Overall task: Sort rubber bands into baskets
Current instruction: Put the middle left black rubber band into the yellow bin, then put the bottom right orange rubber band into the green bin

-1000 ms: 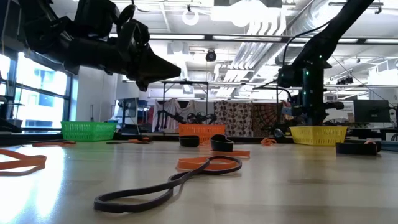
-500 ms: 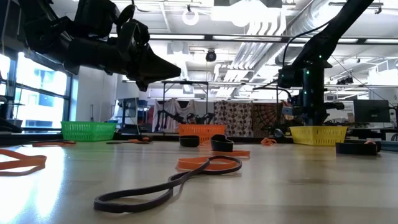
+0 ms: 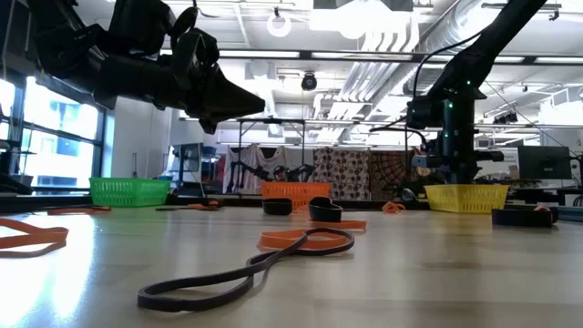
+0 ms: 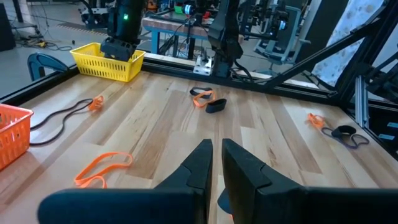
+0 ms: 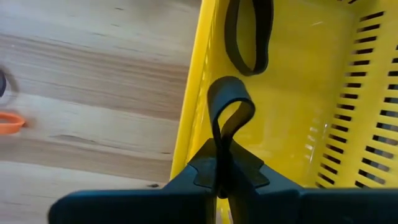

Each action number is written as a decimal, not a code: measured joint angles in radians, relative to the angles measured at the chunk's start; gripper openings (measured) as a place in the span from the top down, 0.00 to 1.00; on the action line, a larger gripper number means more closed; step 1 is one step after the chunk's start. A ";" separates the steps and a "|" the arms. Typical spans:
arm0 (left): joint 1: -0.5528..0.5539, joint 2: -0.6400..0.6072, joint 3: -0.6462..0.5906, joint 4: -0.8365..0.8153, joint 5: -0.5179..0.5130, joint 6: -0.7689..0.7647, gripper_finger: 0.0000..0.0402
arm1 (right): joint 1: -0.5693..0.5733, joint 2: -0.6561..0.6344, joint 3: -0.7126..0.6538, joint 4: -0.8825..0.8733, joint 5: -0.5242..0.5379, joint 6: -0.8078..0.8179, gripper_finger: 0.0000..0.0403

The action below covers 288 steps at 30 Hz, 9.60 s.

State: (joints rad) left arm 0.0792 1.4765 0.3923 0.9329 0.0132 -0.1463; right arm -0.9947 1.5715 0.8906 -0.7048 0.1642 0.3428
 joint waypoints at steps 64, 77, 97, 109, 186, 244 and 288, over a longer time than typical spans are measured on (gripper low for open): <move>-0.003 0.000 0.000 -0.005 0.001 0.035 0.94 | -0.011 -0.046 0.094 -0.040 0.053 0.028 0.79; -0.003 0.000 0.000 -0.005 0.001 0.035 0.94 | 0.039 -0.044 0.094 -0.028 0.011 -0.034 0.90; -0.003 0.000 0.000 -0.022 0.001 0.035 0.94 | 0.000 0.020 0.094 0.011 0.155 0.039 0.98; -0.004 0.000 0.000 -0.024 0.001 0.031 0.94 | 0.028 0.020 0.094 0.106 0.122 0.032 0.98; -0.009 0.000 0.000 -0.060 0.001 0.048 0.94 | 0.483 -0.364 -0.058 0.119 0.122 -0.051 1.00; -0.009 0.000 0.000 -0.068 0.001 0.072 0.94 | 1.873 0.107 0.247 -0.296 -0.304 0.778 0.58; -0.008 0.000 0.000 -0.068 0.001 0.071 0.94 | 1.843 0.198 0.247 -0.286 -0.273 0.595 0.99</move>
State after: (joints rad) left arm 0.0708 1.4769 0.3920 0.8646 0.0139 -0.0757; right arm 0.8487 1.7692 1.1374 -0.9913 -0.1089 0.9374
